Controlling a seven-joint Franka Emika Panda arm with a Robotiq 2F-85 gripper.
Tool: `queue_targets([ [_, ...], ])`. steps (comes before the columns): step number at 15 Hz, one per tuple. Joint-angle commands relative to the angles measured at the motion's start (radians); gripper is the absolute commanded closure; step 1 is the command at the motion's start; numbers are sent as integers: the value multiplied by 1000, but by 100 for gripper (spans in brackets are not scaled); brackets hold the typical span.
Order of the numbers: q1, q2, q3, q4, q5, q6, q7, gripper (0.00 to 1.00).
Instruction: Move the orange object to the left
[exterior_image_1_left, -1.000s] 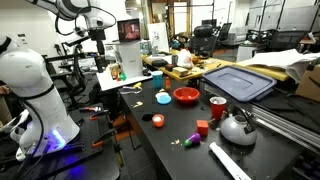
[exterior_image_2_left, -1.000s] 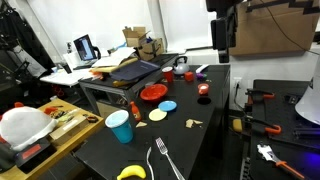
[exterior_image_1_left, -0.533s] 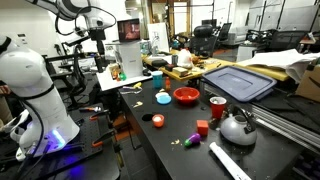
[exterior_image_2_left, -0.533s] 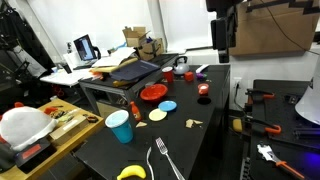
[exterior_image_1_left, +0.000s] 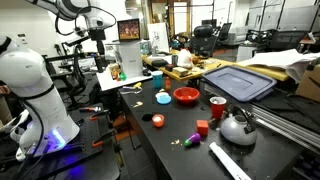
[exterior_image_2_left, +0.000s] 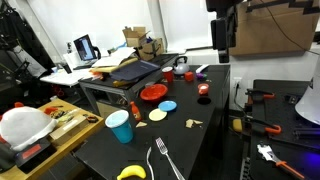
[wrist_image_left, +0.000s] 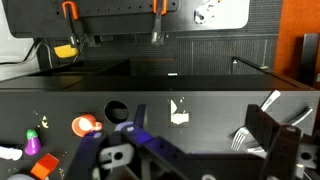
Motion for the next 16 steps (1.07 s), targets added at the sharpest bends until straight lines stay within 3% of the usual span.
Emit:
queue_targets([
  [1, 10, 3, -10, 1, -7, 0, 6, 0],
  [8, -8, -6, -44, -1, -46, 15, -23, 0],
  [16, -79, 25, -153, -1, -180, 96, -142, 0],
])
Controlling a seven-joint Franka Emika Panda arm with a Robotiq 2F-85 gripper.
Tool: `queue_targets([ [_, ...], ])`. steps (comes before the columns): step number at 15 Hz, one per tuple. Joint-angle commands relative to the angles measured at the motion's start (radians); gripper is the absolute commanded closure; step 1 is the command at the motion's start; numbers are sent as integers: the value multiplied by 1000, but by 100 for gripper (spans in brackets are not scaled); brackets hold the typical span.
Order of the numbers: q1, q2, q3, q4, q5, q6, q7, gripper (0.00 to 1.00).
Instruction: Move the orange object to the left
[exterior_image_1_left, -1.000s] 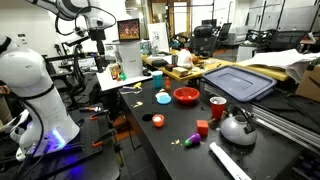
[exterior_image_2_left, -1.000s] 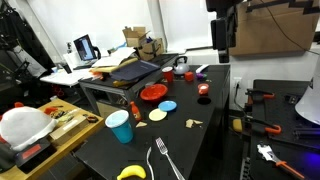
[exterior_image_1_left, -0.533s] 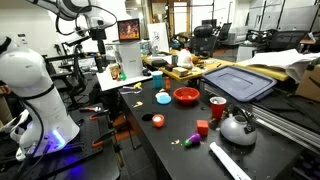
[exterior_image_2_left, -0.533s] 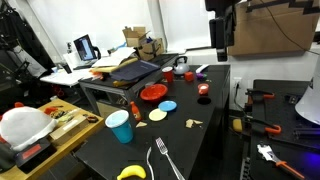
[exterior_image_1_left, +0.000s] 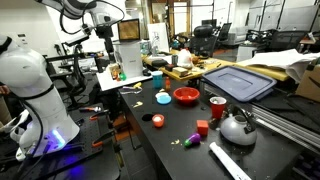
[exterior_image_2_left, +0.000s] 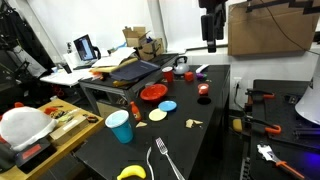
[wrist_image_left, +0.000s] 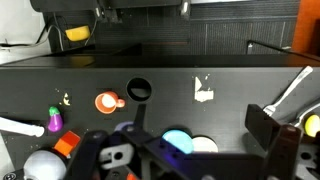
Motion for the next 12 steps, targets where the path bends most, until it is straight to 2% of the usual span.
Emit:
queue_targets([
  [1, -39, 27, -50, 2, -56, 57, -70, 0],
  [12, -130, 154, -169, 18, -154, 276, -186, 0],
])
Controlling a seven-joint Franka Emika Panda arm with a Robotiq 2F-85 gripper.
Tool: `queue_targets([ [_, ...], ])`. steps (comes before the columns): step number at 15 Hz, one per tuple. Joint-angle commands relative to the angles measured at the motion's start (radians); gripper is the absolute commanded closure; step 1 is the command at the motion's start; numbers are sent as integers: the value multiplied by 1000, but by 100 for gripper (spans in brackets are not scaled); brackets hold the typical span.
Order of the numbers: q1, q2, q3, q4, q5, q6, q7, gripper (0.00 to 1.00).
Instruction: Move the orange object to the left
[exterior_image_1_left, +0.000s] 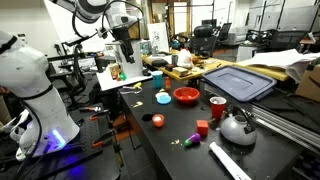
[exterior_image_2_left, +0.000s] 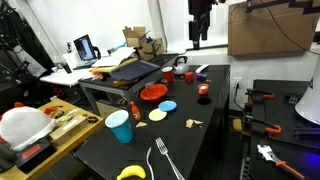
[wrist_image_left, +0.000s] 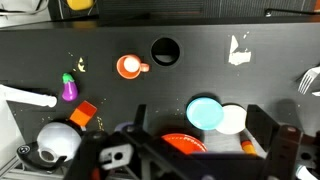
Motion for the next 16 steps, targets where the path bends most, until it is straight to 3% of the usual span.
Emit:
queue_targets([
  [1, -23, 43, -22, 19, -21, 51, -34, 0],
  [16, -97, 151, -55, 75, -91, 161, -34, 0],
])
